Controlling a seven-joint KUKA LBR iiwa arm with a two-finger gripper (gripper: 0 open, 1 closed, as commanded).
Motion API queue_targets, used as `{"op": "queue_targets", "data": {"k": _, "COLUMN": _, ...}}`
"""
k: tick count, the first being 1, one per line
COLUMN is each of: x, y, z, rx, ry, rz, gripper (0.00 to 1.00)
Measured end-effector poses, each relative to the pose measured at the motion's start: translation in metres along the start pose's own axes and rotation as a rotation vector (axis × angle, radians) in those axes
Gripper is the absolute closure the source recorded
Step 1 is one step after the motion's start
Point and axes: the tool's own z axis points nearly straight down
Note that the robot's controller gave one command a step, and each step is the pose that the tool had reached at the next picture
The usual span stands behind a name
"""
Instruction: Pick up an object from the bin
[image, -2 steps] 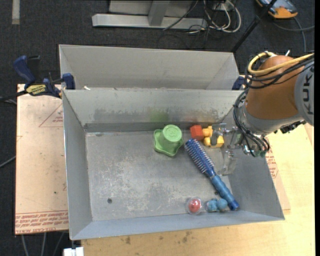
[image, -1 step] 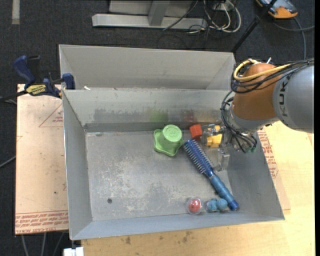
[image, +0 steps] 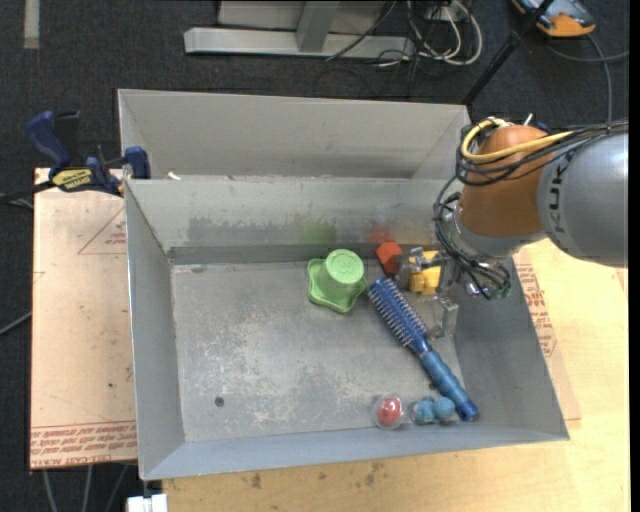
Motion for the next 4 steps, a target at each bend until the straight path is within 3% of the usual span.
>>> {"op": "queue_targets", "data": {"k": 1, "x": 0.012, "y": -0.028, "z": 0.001, "rx": -0.002, "ry": -0.006, "rz": 0.210, "gripper": 0.00}}
{"op": "queue_targets", "data": {"k": 2, "x": 0.066, "y": -0.015, "z": -0.002, "rx": -0.004, "ry": -0.005, "rz": 0.349, "gripper": 0.00}}
{"op": "queue_targets", "data": {"k": 3, "x": 0.076, "y": 0.085, "z": 0.001, "rx": -0.002, "ry": -0.009, "rz": 0.006, "gripper": 0.00}}
{"op": "queue_targets", "data": {"k": 4, "x": 0.113, "y": 0.078, "z": -0.076, "rx": 0.002, "ry": -0.007, "rz": -0.200, "gripper": 0.00}}
